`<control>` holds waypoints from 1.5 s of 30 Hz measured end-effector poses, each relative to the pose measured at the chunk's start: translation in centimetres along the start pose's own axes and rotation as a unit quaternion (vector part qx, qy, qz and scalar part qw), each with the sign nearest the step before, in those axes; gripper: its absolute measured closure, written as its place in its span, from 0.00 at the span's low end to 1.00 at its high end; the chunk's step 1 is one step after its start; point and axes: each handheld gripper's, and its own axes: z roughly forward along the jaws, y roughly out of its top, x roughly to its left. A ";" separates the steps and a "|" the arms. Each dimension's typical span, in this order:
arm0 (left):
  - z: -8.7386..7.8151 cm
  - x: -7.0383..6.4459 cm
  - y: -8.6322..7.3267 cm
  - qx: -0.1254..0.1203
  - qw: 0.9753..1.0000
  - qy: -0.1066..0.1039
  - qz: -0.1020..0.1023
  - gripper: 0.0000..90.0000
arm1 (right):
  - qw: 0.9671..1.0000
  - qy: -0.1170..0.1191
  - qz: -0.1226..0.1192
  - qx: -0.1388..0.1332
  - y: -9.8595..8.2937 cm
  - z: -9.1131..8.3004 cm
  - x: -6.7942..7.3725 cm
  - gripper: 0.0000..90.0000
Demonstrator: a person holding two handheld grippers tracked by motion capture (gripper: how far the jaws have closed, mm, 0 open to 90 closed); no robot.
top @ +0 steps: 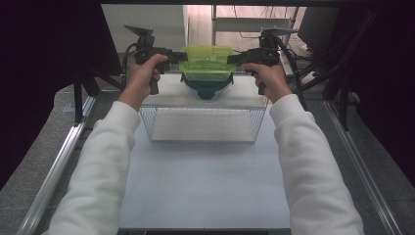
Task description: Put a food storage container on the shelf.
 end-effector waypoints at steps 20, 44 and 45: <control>-1.6 -1.3 -0.3 -0.053 0.997 0.029 0.046 0.37 | 0.998 -0.006 -0.059 -0.038 -0.7 -1.9 0.7 0.40; -8.2 -4.9 -9.1 -0.060 0.985 0.021 0.159 0.28 | 0.977 -0.011 -0.202 -0.067 -8.8 -9.4 1.1 0.29; -8.2 -4.9 -9.1 -0.060 0.985 0.021 0.159 0.28 | 0.976 -0.013 -0.206 -0.065 -9.4 -9.7 0.9 0.29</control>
